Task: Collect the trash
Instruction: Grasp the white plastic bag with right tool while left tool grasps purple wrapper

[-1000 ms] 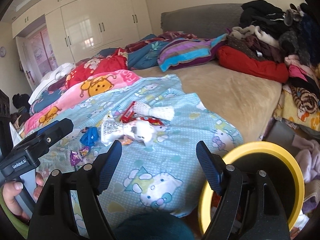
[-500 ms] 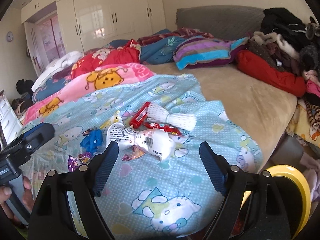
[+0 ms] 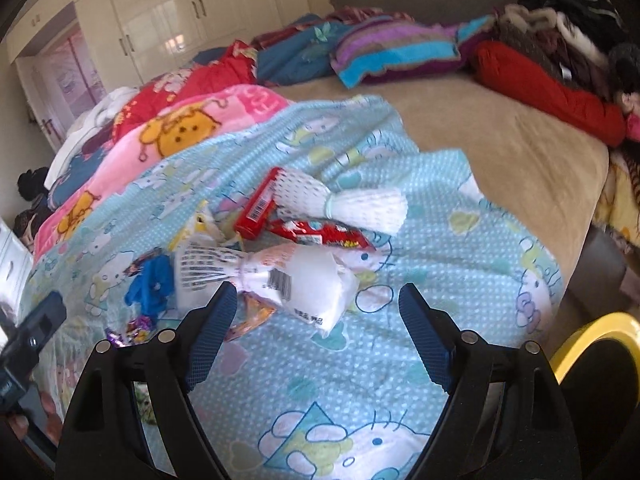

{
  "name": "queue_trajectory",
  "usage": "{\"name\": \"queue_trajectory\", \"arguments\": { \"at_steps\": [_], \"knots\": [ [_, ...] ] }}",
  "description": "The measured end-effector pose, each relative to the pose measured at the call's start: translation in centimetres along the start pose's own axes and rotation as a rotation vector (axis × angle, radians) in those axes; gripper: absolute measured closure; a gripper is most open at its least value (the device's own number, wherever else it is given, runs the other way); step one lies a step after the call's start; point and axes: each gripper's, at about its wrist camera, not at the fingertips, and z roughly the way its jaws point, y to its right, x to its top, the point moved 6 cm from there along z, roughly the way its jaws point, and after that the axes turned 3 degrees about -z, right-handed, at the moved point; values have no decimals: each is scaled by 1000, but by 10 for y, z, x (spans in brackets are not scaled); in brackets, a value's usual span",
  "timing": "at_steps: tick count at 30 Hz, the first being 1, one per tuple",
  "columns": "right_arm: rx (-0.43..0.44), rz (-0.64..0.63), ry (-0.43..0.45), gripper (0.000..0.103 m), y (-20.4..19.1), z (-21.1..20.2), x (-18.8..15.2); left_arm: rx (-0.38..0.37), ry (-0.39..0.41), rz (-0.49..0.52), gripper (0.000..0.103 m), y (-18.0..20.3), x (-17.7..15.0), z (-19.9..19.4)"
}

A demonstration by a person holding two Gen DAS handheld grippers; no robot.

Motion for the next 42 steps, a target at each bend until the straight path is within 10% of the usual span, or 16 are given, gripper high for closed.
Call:
{"name": "queue_trajectory", "arguments": {
  "at_steps": [12, 22, 31, 42],
  "knots": [
    [81, 139, -79, 27, 11, 41, -5, 4, -135, -99, 11, -37, -32, 36],
    [150, 122, -88, 68, 2, 41, -9, -39, -214, -115, 42, -34, -49, 49],
    [124, 102, 22, 72, -3, 3, -6, -44, -220, -78, 85, -30, -49, 44],
    [104, 54, 99, 72, -11, -41, -14, -111, -124, -37, 88, -4, -16, 12]
  ]
}}
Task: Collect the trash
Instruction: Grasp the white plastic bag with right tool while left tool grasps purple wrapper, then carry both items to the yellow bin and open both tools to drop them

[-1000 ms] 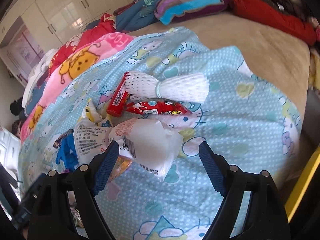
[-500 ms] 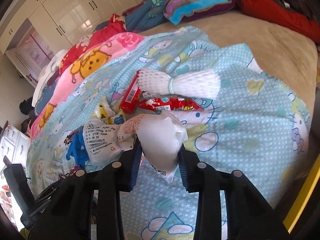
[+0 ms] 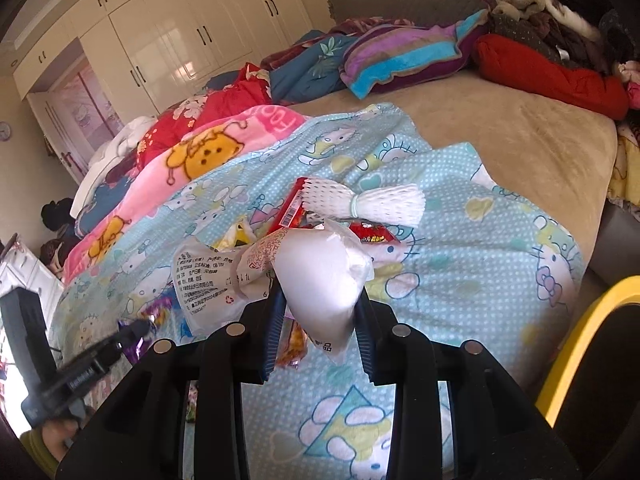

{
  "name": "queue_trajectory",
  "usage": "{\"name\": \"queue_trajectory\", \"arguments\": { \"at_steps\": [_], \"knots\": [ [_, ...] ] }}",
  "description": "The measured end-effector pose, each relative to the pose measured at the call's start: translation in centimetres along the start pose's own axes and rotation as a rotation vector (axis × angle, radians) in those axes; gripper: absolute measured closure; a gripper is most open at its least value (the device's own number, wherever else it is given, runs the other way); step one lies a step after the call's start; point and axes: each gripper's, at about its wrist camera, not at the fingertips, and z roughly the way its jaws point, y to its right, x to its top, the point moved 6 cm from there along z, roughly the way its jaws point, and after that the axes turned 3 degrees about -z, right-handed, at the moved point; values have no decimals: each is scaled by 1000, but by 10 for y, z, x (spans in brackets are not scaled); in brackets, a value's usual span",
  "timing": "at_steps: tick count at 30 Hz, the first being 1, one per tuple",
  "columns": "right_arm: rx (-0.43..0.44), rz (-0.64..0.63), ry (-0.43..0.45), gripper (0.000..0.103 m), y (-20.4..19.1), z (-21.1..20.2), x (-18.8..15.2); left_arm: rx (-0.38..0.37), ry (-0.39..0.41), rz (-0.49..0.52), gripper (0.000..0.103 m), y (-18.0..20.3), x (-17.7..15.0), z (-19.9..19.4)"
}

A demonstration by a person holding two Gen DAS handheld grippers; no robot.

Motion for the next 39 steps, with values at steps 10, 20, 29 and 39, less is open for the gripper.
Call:
{"name": "queue_trajectory", "arguments": {
  "at_steps": [10, 20, 29, 39],
  "knots": [
    [-17, 5, 40, 72, 3, -32, -10, -40, 60, 40, 88, 29, 13, -24],
    [-43, 40, 91, 72, 19, -63, -14, -80, 88, 84, 88, 58, 16, -37],
    [-66, 83, 129, 72, 39, -91, -18, -116, 106, 132, 88, 87, 14, -47],
    [-100, 117, 168, 72, 62, -124, -25, -160, 96, 188, 88, 122, 4, -47]
  ]
}}
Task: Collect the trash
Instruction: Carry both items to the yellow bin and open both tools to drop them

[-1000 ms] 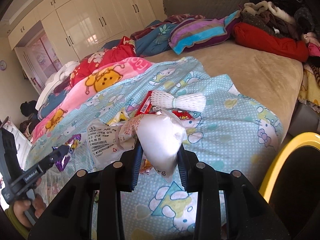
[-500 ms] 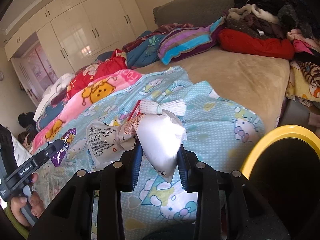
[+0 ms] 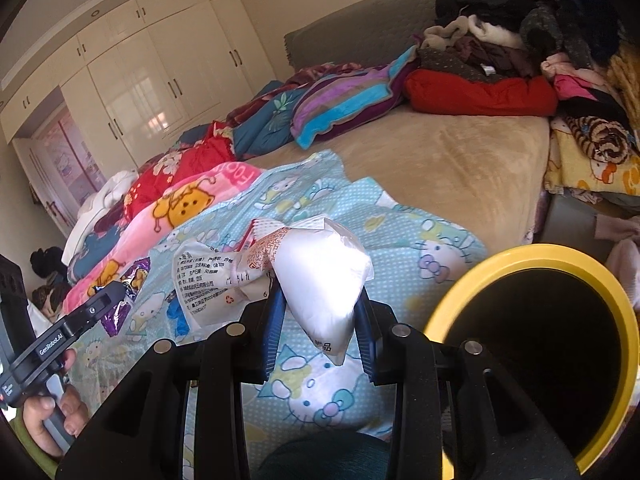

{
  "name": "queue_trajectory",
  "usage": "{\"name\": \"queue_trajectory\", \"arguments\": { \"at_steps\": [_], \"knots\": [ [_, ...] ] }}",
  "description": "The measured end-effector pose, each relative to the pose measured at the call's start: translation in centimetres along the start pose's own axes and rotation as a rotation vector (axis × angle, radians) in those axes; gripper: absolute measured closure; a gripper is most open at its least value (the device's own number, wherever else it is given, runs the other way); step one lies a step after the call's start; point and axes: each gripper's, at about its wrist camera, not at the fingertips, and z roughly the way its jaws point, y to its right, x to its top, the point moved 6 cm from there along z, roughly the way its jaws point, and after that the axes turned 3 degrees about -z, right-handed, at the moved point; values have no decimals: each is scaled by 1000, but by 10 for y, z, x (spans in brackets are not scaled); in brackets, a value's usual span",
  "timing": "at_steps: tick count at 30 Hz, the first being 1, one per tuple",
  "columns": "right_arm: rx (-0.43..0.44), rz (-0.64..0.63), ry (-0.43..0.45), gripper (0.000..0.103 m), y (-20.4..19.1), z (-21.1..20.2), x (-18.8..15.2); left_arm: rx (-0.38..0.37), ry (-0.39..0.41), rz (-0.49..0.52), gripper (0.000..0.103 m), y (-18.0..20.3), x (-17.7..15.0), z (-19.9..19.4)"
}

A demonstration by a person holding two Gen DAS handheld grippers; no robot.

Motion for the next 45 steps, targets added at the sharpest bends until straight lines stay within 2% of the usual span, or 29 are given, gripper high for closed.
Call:
{"name": "queue_trajectory", "arguments": {
  "at_steps": [19, 34, 45],
  "knots": [
    [-62, 72, 57, 72, 44, -41, -1, -78, -9, 75, 88, 51, -5, -1],
    [-132, 180, 80, 72, 104, -66, -8, -130, -38, 127, 88, 92, -15, 9],
    [-199, 208, 92, 72, 139, -81, -15, -180, -75, 189, 88, 126, -29, 19]
  ]
}}
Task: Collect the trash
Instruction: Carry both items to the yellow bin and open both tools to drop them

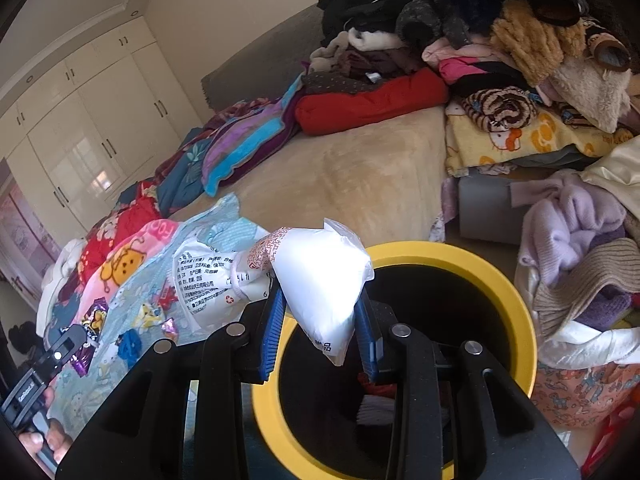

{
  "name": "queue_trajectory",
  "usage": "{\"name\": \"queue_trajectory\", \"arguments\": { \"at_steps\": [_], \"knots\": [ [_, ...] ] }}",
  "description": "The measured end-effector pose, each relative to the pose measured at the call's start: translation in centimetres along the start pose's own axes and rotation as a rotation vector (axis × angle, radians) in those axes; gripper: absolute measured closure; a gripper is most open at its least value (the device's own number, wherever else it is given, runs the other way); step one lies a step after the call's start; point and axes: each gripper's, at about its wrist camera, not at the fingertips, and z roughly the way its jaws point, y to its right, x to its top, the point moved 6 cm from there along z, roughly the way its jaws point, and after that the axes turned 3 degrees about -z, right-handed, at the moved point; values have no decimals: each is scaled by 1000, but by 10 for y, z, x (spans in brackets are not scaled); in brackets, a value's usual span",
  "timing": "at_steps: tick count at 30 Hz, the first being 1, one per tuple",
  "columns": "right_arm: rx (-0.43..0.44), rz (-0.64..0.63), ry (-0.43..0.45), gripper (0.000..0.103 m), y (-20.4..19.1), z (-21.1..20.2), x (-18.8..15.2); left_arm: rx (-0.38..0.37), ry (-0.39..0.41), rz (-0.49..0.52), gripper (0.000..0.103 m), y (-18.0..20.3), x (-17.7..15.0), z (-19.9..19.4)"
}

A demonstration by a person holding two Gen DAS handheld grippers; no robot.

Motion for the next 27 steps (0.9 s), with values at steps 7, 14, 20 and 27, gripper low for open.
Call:
{"name": "queue_trajectory", "arguments": {
  "at_steps": [7, 14, 20, 27],
  "knots": [
    [-52, -17, 0, 72, 16, -1, -3, -25, -16, 34, 88, 17, -3, 9],
    [-91, 9, -7, 72, 38, 1, -4, -51, -34, 70, 88, 35, -7, 20],
    [-125, 30, -13, 72, 54, 2, -5, -82, -58, 100, 88, 52, -12, 33],
    [-149, 40, -20, 72, 67, 3, -6, -115, -92, 138, 88, 74, -21, 50]
  ]
}}
